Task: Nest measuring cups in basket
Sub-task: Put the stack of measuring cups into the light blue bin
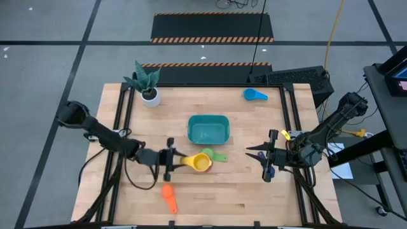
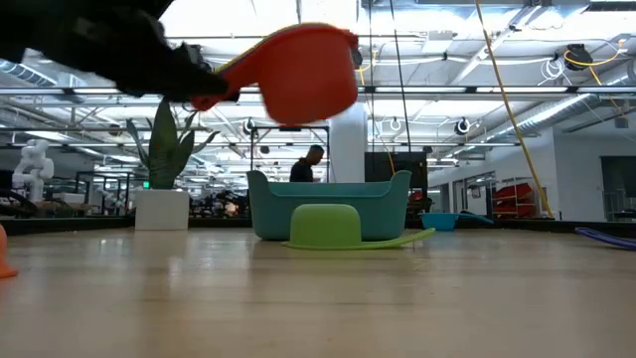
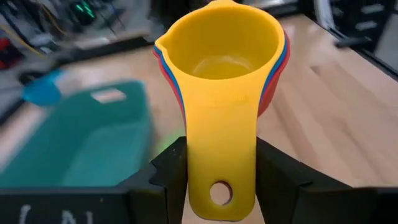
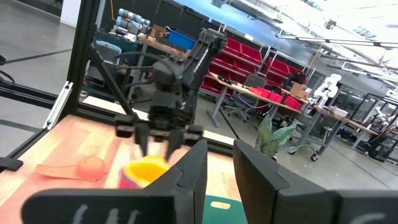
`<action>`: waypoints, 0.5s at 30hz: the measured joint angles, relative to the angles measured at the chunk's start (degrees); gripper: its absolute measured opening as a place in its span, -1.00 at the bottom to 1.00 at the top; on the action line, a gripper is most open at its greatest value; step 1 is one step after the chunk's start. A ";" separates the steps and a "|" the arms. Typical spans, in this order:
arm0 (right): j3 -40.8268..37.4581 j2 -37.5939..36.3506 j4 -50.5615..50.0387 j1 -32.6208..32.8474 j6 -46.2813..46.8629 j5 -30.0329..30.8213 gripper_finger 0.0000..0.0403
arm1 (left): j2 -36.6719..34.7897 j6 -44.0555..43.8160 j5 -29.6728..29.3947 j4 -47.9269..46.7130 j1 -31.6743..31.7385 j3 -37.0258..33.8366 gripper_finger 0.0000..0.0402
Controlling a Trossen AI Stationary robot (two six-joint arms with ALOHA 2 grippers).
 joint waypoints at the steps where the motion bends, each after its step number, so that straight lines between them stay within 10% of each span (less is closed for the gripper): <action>1: 0.00 0.00 0.00 0.00 -0.03 0.01 -0.64 | -0.83 1.48 0.43 0.01 1.07 0.04 -0.26; 15: 0.00 0.00 0.04 0.00 -1.31 0.01 -0.64 | -2.22 13.88 12.90 -22.31 20.84 15.74 -0.30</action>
